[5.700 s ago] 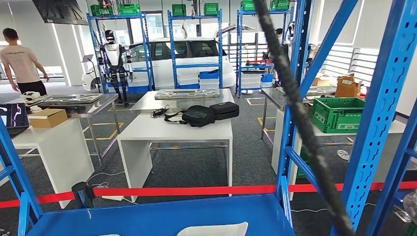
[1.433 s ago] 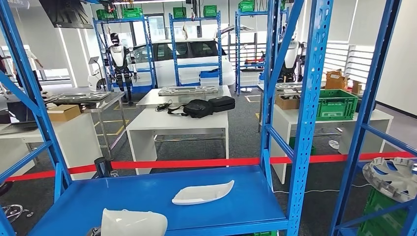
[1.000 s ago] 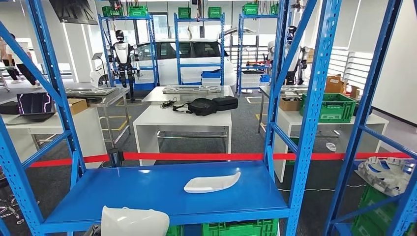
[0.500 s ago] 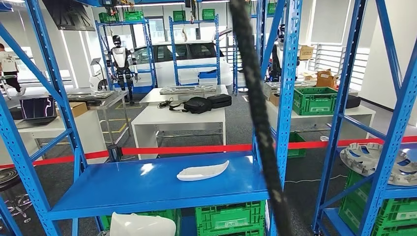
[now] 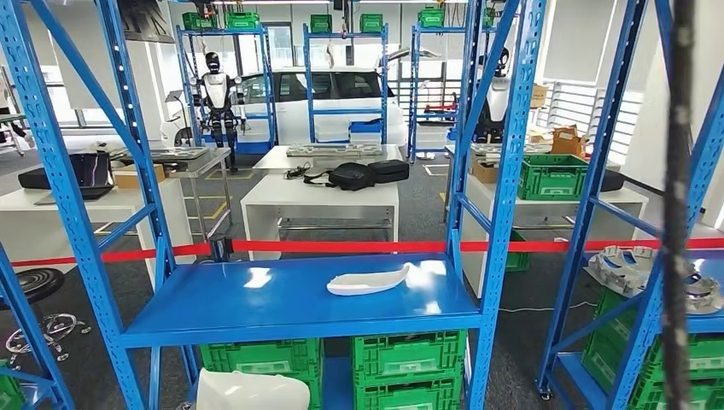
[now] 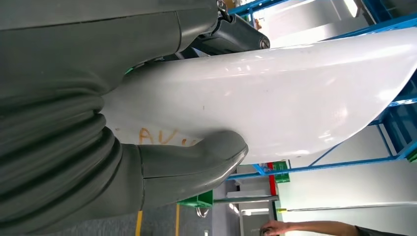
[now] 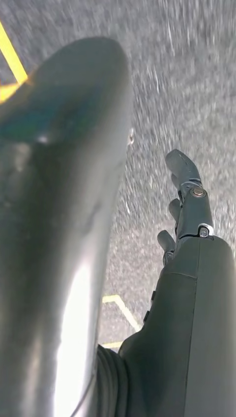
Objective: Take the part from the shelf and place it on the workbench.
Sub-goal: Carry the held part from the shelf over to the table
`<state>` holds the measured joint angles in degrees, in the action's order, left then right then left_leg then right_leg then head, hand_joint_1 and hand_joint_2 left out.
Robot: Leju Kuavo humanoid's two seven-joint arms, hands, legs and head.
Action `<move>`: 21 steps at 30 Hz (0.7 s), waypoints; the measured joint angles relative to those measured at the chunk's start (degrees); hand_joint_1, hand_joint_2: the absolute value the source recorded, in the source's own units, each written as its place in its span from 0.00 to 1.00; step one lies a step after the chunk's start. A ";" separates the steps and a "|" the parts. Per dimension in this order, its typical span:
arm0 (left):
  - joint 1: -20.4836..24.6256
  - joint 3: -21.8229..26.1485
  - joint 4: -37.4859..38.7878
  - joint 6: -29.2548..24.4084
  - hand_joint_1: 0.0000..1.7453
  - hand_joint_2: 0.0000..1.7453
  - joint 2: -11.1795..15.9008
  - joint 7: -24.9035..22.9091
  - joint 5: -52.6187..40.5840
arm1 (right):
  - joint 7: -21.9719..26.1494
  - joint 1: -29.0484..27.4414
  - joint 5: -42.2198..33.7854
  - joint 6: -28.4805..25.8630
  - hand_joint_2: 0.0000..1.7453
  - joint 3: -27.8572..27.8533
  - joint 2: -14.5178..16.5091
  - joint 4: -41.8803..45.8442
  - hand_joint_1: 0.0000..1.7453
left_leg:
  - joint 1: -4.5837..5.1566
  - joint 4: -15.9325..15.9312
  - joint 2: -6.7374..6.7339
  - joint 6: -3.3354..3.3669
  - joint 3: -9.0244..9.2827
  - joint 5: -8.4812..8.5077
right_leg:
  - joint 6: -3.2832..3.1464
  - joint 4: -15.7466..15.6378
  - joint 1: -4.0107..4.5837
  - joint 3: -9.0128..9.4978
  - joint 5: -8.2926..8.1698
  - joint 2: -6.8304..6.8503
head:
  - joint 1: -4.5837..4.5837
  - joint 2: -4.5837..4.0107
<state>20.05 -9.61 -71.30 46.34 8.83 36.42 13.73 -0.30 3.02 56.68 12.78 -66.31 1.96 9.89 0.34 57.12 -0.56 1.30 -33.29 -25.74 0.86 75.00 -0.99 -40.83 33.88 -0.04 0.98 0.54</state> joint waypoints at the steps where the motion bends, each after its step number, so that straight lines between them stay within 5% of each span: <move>1: 0.00 -0.01 0.25 0.04 1.00 1.00 -0.09 0.01 0.01 | -0.13 0.00 -0.05 -0.03 0.00 0.00 -0.02 -0.01 0.00 | -0.06 0.38 -0.01 -0.18 -1.14 0.58 | 0.07 -0.63 -0.03 1.43 -1.57 0.01 | 0.03 0.00; 3: 0.06 -0.02 0.73 0.19 1.00 1.00 -0.21 0.06 0.02 | -0.28 0.10 -0.19 -0.07 0.00 0.00 -0.03 0.00 0.00 | -0.17 1.50 -0.02 -0.73 -3.28 1.47 | 0.16 -6.94 -0.08 6.69 -3.30 0.03 | 0.10 0.01; 5: 0.26 -0.05 1.12 0.40 1.00 1.00 -0.26 0.21 0.03 | -0.47 0.20 -0.34 -0.11 0.00 0.00 -0.04 0.01 0.00 | -0.10 2.59 -0.02 -1.43 -4.61 2.12 | -0.37 -13.05 0.08 10.65 -2.05 -0.13 | 0.09 0.00; 6: 0.45 -0.07 1.34 0.51 1.00 1.00 -0.31 0.32 0.05 | -0.64 0.19 -0.43 -0.12 0.00 0.00 -0.05 0.01 0.00 | -0.07 2.83 -0.04 -1.79 -4.89 2.48 | -0.81 -14.43 0.23 11.21 -1.28 -0.21 | 0.05 0.00; 9: 0.99 -0.22 2.22 0.64 1.00 1.00 -0.56 0.52 0.03 | -0.90 0.15 -0.88 -0.20 0.00 -0.11 -0.04 -0.01 0.00 | -0.28 3.08 0.06 -2.85 -5.34 2.66 | -2.27 -14.83 0.25 10.25 -2.38 -0.07 | 0.02 -0.01; 11: 1.34 -0.33 2.91 0.65 1.00 1.00 -0.66 0.57 -0.02 | -0.84 0.27 -1.10 -0.22 0.00 -0.30 -0.03 -0.01 0.00 | -0.50 6.31 0.22 -3.54 -6.43 -1.44 | -2.96 -15.02 0.08 9.02 -3.80 0.11 | -0.06 -0.01; 13: 1.78 -0.39 3.69 0.62 1.00 1.00 -0.85 0.69 -0.03 | -0.74 0.28 -1.16 -0.17 0.00 -0.42 -0.03 -0.01 0.00 | -0.64 13.09 0.28 -4.08 -7.77 -7.00 | -3.16 -15.00 0.11 7.40 -5.26 0.15 | -0.16 -0.01; 14: 1.98 -0.41 4.14 0.56 1.00 1.00 -0.96 0.76 -0.06 | -0.69 0.27 -1.14 -0.11 0.00 -0.44 -0.03 -0.01 0.00 | -0.67 16.18 0.28 -4.20 -8.02 -8.32 | -3.13 -14.97 0.14 6.50 -6.02 0.16 | -0.20 -0.01; 16: 2.32 -0.45 5.09 0.25 1.00 1.00 -1.15 0.88 -0.14 | -0.55 0.27 -1.06 0.03 0.00 -0.46 -0.03 -0.01 0.00 | -0.65 17.84 0.29 -4.05 -6.37 -7.24 | -3.01 -14.93 0.20 4.69 -7.52 0.18 | -0.23 -0.01; 17: 2.61 -0.46 5.49 0.05 1.00 1.00 -1.20 0.93 -0.16 | -0.49 0.28 -0.98 0.11 0.00 -0.46 -0.03 -0.01 0.00 | -0.61 15.72 0.32 -3.76 -4.14 -5.79 | -2.92 -14.92 0.24 3.84 -8.23 0.17 | -0.25 -0.01; 19: 3.55 -0.42 6.03 -0.40 1.00 1.00 -1.18 1.07 -0.08 | -0.16 0.37 -0.74 0.33 0.00 -0.46 0.01 -0.01 0.00 | -0.32 7.41 0.40 -2.86 2.39 -5.10 | -2.60 -14.91 0.32 2.69 -9.53 0.18 | -0.27 -0.01; 21: 4.48 -0.18 6.39 -0.73 1.00 1.00 -0.97 1.26 0.14 | 0.30 0.55 -0.37 0.68 0.00 -0.46 0.06 -0.01 0.00 | 0.16 1.17 0.45 -2.13 6.33 -6.24 | -1.99 -15.18 0.20 2.35 -10.74 0.20 | -0.26 0.01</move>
<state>24.54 -9.79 -64.91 45.61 7.86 37.69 13.87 0.00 3.58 56.32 13.46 -66.77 2.02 9.88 0.51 58.29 -0.11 -0.84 -26.96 -31.98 -1.13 59.82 -0.79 -38.47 23.14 0.17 0.72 0.54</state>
